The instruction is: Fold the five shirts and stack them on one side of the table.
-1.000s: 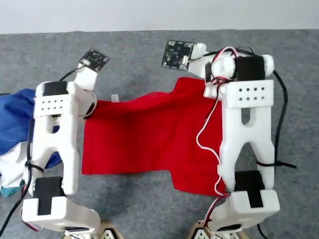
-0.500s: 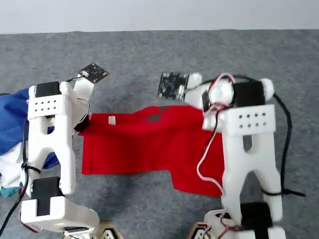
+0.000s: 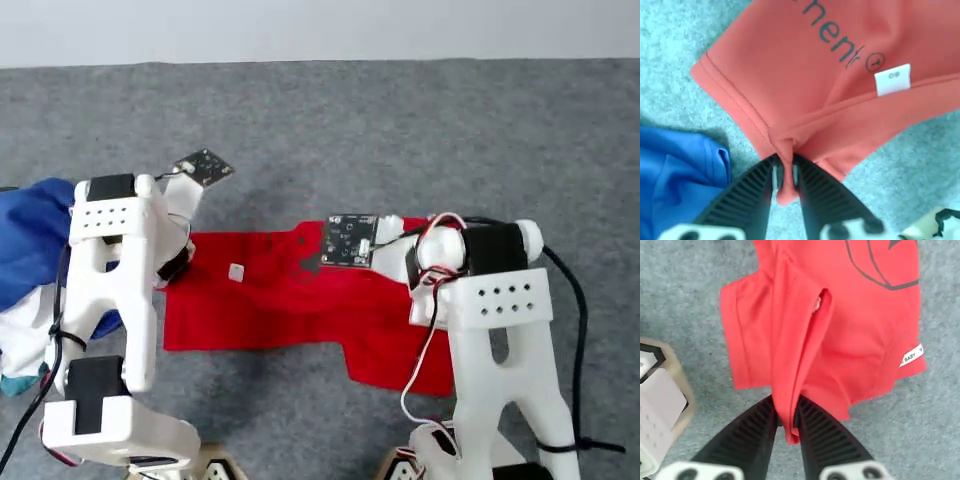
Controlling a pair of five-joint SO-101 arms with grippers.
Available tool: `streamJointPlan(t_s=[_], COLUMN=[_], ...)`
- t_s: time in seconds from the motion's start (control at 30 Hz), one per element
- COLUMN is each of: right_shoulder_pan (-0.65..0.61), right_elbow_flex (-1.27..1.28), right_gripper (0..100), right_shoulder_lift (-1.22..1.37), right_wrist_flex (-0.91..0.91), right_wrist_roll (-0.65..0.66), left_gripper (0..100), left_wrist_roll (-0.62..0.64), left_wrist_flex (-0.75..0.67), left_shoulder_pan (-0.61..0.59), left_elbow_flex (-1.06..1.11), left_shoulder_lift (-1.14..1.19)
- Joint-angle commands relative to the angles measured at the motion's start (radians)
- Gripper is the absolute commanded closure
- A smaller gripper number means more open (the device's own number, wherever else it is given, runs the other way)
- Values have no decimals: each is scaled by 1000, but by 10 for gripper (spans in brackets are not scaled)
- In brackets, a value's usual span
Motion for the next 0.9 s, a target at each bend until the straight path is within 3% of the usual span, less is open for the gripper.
streamJointPlan(t_s=[0.0, 0.13, 0.33, 0.53, 0.67, 0.87], right_shoulder_pan=[-10, -7, -5, -5, 5, 19], right_elbow_flex=[-5, -9, -69, -152, -126, -120], right_gripper=[988, 960, 770, 760, 799, 996], right_shoulder_lift=[-36, -39, -88, -90, -45, 200], right_wrist_flex=[44, 45, 44, 31, -105, -407], right_wrist_roll=[-12, -12, -160, -183, -236, -381], left_gripper=[991, 931, 779, 735, 735, 836], left_wrist_roll=[-5, -2, 48, 75, 161, 425], left_wrist_flex=[-14, -11, -8, -12, -100, -331], left_shoulder_pan=[6, 2, -37, -41, -40, -35], left_elbow_flex=[-5, -8, -21, -67, -91, -94], left_shoulder_lift=[-51, -52, -84, -172, -163, -43])
